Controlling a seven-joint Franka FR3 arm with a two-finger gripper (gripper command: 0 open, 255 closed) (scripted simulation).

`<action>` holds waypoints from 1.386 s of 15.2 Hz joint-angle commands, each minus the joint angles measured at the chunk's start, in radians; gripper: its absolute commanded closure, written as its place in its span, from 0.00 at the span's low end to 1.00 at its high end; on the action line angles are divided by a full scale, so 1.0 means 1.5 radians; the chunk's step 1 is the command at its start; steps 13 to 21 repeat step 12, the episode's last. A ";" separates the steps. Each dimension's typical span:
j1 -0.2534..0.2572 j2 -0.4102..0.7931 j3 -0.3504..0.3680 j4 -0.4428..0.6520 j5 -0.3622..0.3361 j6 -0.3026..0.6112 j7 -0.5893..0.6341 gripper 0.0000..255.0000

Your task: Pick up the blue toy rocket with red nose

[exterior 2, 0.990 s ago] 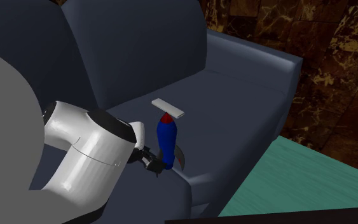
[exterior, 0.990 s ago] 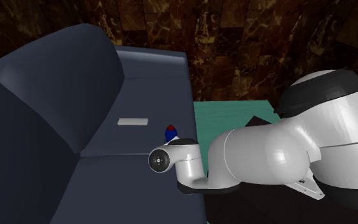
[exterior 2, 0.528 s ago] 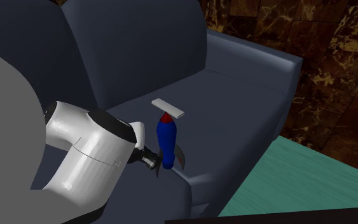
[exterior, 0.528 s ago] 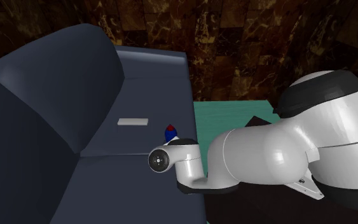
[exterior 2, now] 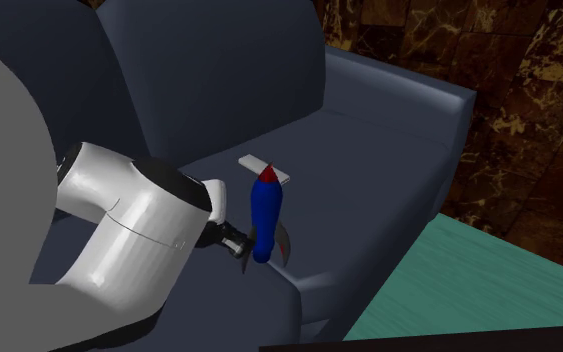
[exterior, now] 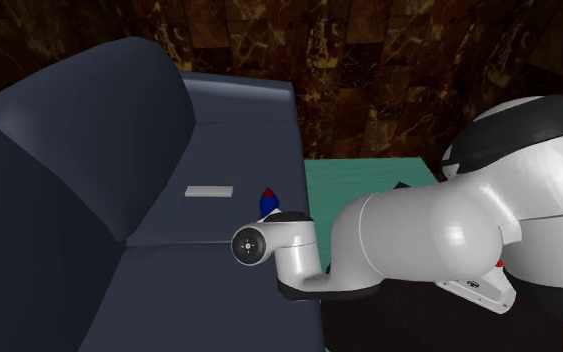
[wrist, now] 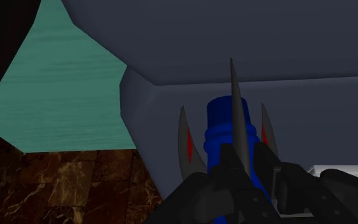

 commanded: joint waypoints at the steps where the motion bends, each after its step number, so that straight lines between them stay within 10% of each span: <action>1: 0.011 0.011 -0.012 -0.007 -0.005 -0.007 -0.003 1.00; 21: 0.064 0.066 -0.083 -0.029 -0.033 -0.051 -0.019 1.00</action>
